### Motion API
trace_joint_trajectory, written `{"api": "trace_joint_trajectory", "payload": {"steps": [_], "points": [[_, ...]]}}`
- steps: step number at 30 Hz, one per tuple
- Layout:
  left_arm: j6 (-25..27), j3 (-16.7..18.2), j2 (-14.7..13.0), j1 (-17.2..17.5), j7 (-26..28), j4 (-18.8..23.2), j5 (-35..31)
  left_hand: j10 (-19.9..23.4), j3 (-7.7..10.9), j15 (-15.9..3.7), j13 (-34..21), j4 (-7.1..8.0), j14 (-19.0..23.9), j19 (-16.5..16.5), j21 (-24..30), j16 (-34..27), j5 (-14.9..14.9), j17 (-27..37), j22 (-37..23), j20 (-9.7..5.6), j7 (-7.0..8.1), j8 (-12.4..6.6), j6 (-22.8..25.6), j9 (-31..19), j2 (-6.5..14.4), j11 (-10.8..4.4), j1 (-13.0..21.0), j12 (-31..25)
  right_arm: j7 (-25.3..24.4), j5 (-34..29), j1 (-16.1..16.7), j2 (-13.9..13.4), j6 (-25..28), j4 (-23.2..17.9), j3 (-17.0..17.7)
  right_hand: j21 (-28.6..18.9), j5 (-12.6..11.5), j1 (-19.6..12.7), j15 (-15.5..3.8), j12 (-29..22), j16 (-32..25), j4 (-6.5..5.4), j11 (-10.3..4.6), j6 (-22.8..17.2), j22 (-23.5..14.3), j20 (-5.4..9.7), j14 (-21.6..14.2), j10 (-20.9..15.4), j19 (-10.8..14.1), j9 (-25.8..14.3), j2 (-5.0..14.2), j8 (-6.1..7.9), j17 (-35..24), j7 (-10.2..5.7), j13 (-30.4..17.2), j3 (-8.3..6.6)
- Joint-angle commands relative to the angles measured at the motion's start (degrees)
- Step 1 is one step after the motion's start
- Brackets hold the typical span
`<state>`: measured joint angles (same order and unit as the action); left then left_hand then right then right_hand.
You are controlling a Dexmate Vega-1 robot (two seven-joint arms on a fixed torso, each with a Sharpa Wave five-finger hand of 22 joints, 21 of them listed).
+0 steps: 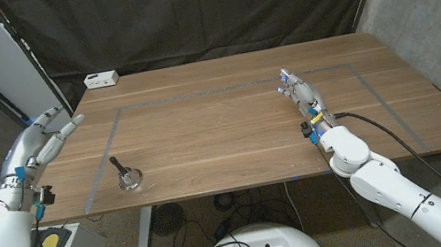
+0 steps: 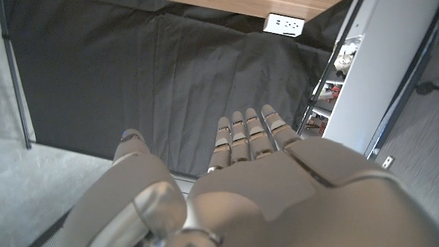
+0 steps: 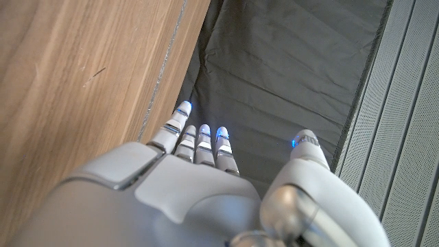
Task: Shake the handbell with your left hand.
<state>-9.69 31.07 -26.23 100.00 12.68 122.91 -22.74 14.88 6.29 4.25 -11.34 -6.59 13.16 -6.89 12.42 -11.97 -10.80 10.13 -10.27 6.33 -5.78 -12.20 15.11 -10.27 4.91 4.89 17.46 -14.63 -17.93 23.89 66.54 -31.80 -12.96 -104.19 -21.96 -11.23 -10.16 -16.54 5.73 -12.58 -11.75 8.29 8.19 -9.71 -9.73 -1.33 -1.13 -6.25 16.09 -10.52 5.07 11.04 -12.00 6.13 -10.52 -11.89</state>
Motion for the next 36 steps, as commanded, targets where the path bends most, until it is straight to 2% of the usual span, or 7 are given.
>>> {"api": "trace_joint_trajectory", "payload": {"steps": [1,7,16,18,23,29,36], "points": [[12.50,0.49,-0.83,2.11,-5.03,7.77,-11.78,2.10,0.71,-0.94,-0.25,-0.69,2.04,-1.36,-0.05,0.06,0.44,0.18,-0.17,5.15,1.20,-0.17,2.11,-0.25,0.43,-1.41,1.24,-0.33,-0.44,-0.65,0.90,-0.36,0.06,-0.74,0.10,0.05,0.02,-0.68,-0.06,0.29,-0.18,0.00,0.10,-0.33,-0.10,0.15,-0.29,-0.49,0.28,-0.13,0.01,-0.22,-0.10,-0.41,-0.28,-0.38],[16.18,1.50,-3.12,2.38,-12.19,9.99,-11.76,4.40,1.04,-1.76,-0.29,-1.25,4.62,-3.50,0.47,-0.35,0.60,0.12,-0.35,5.86,1.80,-0.27,3.82,-0.29,0.01,-2.50,2.06,-0.69,-0.55,-0.59,1.16,-0.41,0.40,-1.15,0.13,0.07,0.04,-0.75,-0.08,0.35,-0.18,-0.02,0.05,-0.39,-0.10,0.24,-0.32,-0.44,0.30,-0.14,0.03,-0.21,-0.13,-0.51,-0.28,-0.40],[20.75,1.68,-6.89,2.15,-21.19,12.81,-15.14,6.05,4.00,-2.94,-0.37,-3.12,8.42,-12.47,3.10,-0.34,-0.08,0.05,-0.79,5.92,2.22,0.16,4.57,-0.39,0.62,-4.02,8.19,-0.10,-0.60,-0.98,1.18,-0.33,0.58,-1.40,-0.18,0.11,0.06,-0.80,-0.11,0.41,-0.12,-0.06,0.00,-0.34,-0.10,0.31,-0.21,-0.40,0.27,-0.14,0.00,-0.25,-0.16,-0.64,-0.29,-0.40],[21.52,1.73,-7.59,2.06,-22.95,13.33,-16.03,6.99,5.24,-3.26,-0.40,-3.49,9.31,-14.59,3.59,-0.21,-0.48,0.02,-0.79,5.93,2.46,0.10,5.27,-0.40,0.91,-5.07,10.63,-0.10,-0.60,-1.08,1.15,-0.29,0.57,-1.33,-0.26,0.07,0.06,-0.82,0.00,0.39,-0.13,-0.06,0.08,-0.38,-0.10,0.18,-0.25,-0.47,0.39,-0.14,0.00,-0.24,-0.17,-0.51,-0.29,-0.40],[21.96,2.38,-9.15,1.79,-27.22,14.22,-17.26,7.30,7.49,-3.96,-0.41,-4.27,10.23,-17.03,3.91,0.12,-1.07,-0.03,-0.64,5.89,2.49,0.21,5.64,-0.41,0.61,-5.31,16.09,0.36,-0.83,-1.05,1.19,-0.10,0.71,-1.31,-0.28,0.09,0.06,-0.87,0.02,0.42,-0.12,-0.06,0.01,-0.34,-0.10,0.19,-0.24,-0.44,0.38,-0.14,0.00,-0.26,-0.17,-0.53,-0.29,-0.41],[21.98,3.04,-11.60,0.93,-33.32,15.10,-18.72,8.56,10.35,-4.81,-0.48,-4.30,11.81,-21.04,4.19,0.50,-1.13,-0.14,-0.34,5.77,2.50,0.29,6.57,-0.46,-1.78,-5.77,25.36,0.72,-0.74,-1.08,1.15,-0.18,0.60,-1.28,-0.20,0.08,0.07,-0.88,0.05,0.43,-0.11,-0.08,0.00,-0.31,-0.09,0.15,-0.25,-0.46,0.43,-0.14,-0.04,-0.28,-0.19,-0.53,-0.30,-0.39],[22.03,2.51,-15.97,-1.64,-42.66,15.27,-19.36,11.73,12.00,-6.38,-0.74,-3.90,15.26,-27.45,5.36,0.12,-0.87,-0.07,-0.21,5.54,3.48,-0.20,10.20,-0.60,-3.78,-7.85,33.14,0.27,-0.58,-0.73,1.02,-0.10,0.49,-0.98,-0.03,0.10,0.08,-0.90,0.05,0.47,-0.09,-0.09,0.09,-0.32,-0.09,0.12,-0.22,-0.41,0.42,-0.14,-0.07,-0.27,-0.20,-0.42,-0.30,-0.38]]}}
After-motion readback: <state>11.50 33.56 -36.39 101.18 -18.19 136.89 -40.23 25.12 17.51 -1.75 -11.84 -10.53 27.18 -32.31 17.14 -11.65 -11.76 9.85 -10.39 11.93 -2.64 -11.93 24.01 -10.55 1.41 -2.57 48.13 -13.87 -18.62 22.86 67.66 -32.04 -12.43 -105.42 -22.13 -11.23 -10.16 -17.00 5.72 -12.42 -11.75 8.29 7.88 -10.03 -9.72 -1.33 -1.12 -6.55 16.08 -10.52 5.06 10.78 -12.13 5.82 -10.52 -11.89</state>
